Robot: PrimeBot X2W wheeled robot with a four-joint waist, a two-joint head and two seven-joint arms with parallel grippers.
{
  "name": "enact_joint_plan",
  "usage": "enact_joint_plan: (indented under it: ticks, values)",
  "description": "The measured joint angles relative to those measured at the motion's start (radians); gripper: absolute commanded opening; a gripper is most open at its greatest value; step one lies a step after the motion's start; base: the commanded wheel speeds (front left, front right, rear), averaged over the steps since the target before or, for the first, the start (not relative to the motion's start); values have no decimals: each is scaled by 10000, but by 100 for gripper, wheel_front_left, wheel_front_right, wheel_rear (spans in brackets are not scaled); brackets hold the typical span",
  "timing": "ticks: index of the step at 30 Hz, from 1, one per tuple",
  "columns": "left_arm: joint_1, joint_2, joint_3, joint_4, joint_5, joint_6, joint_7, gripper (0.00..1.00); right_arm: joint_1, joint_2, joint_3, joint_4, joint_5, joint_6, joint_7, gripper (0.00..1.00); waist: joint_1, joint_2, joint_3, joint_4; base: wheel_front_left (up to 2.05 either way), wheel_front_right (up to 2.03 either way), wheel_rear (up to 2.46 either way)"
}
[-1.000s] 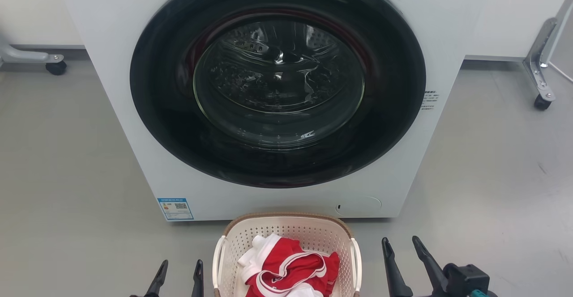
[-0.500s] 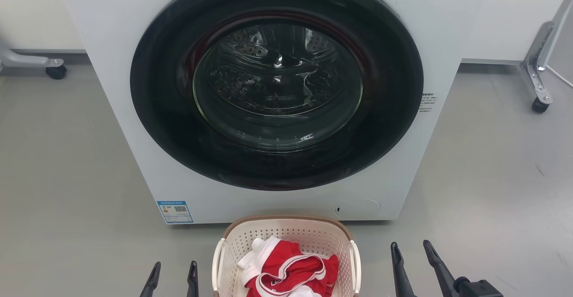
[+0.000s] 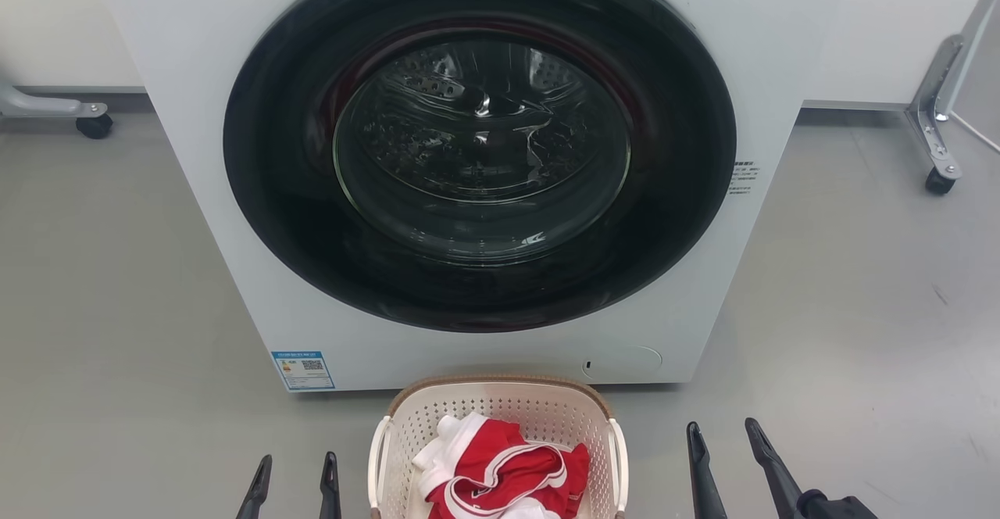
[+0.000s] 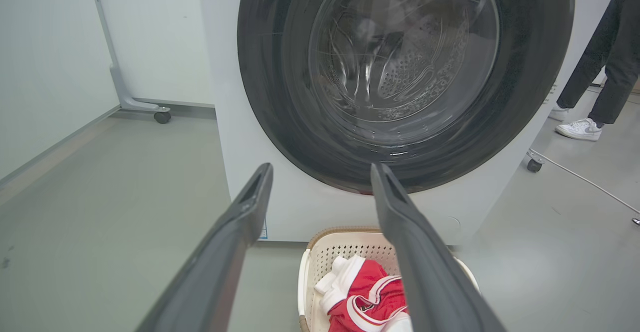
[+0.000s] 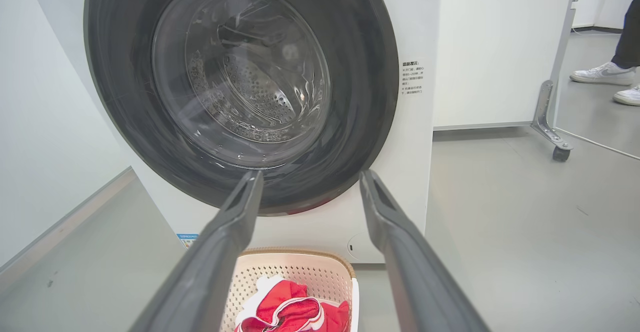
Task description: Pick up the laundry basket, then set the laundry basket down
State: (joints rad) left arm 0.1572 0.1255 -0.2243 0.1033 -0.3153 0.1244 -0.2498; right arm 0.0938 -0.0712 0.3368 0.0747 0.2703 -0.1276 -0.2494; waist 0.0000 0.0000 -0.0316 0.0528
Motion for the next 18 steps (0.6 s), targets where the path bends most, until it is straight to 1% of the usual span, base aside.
enact_joint_plan:
  ticks: [18]
  values:
    - [158, -128, 311, -153, 259, 0, 0, 100, 27, 102, -228, -326, -247, 0, 0, 100, 0, 0, 100, -17, 0, 0, 0]
